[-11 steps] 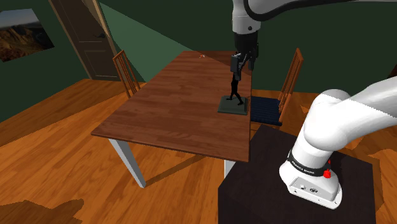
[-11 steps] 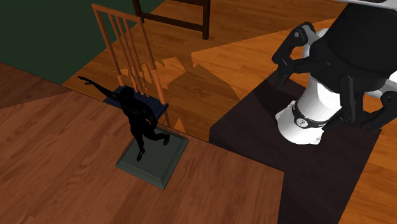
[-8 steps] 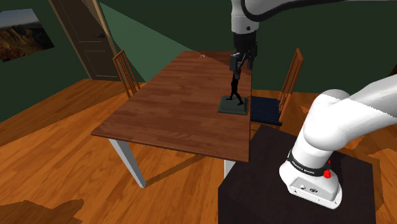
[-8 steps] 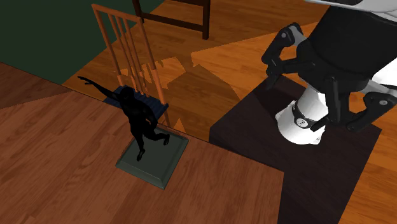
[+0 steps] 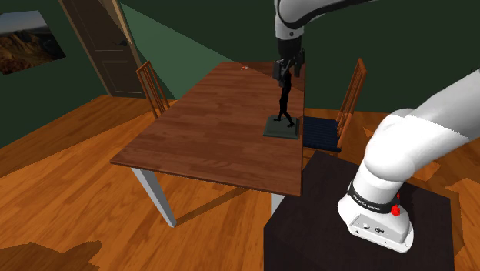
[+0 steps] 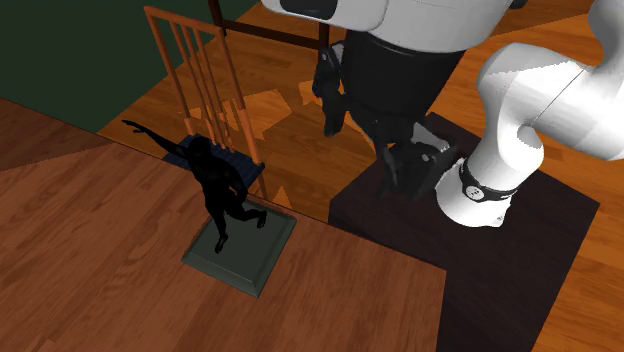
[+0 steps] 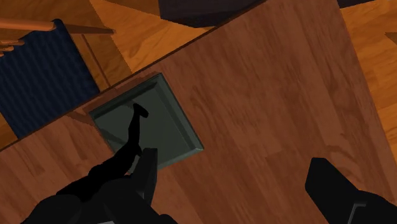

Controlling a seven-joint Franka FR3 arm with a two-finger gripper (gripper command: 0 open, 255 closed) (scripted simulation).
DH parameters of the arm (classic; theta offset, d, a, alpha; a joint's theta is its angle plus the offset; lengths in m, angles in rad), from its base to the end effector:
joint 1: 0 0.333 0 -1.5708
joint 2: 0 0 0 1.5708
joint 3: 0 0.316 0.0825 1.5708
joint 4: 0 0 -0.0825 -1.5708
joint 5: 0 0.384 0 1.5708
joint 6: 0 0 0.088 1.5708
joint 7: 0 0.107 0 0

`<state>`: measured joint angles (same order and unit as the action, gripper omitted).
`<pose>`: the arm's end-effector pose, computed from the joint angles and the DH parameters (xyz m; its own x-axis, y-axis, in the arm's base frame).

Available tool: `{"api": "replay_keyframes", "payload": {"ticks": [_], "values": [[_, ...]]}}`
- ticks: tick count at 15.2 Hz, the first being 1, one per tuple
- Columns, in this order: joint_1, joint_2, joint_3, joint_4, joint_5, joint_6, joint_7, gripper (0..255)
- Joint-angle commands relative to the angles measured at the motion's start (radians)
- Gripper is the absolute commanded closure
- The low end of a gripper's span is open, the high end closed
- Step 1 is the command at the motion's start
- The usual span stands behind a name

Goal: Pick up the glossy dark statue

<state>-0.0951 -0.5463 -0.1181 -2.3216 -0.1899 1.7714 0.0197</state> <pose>0.3745 -0.1042 0.5403 0.9843 -0.1766 -0.0057 -0.1745 -0.9768 0.1244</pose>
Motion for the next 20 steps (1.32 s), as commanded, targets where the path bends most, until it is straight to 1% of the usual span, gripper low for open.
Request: {"api": "replay_keyframes", "payload": {"ticks": [1, 5, 9, 16, 17, 20], "values": [[-0.016, 0.056, -0.029, 0.032, -0.015, 0.03, -0.02, 0], [-0.041, 0.178, -0.08, 0.119, -0.029, 0.078, -0.056, 0], [-0.064, 0.304, -0.128, 0.222, -0.027, 0.115, -0.096, 0], [-0.111, 0.538, -0.203, 0.442, 0.018, 0.147, -0.178, 0], [-0.112, 0.542, -0.203, 0.446, 0.019, 0.147, -0.179, 0], [-0.113, 0.547, -0.204, 0.412, 0.018, 0.187, -0.174, 0]]}}
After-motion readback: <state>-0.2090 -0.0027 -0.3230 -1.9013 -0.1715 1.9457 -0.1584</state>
